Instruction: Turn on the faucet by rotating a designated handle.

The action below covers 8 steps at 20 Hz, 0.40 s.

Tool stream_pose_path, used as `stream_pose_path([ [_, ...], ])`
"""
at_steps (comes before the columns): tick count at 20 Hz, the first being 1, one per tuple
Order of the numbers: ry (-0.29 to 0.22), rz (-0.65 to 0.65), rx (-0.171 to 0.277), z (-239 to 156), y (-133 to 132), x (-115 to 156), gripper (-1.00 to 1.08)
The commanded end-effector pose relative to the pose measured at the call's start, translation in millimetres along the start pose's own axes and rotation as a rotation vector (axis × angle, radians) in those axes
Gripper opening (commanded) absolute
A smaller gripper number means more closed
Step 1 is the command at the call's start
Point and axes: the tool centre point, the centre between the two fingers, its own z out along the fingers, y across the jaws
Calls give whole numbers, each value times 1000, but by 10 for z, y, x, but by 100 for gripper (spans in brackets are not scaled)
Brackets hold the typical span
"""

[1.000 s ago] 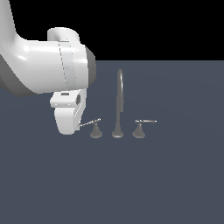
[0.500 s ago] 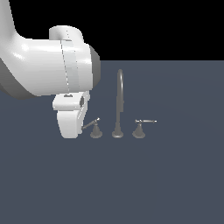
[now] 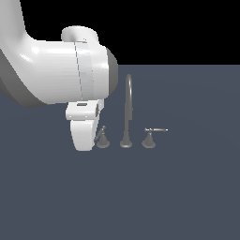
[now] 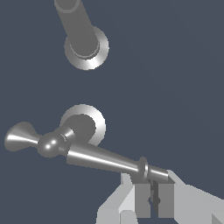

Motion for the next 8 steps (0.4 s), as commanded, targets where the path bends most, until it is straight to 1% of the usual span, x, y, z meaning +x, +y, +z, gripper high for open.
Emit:
stream_pose_path([
  [1, 6, 27, -3, 9, -36, 245, -100],
  [7, 11, 54, -8, 20, -103, 655, -100],
  [8, 11, 54, -8, 20, -103, 655, -100],
])
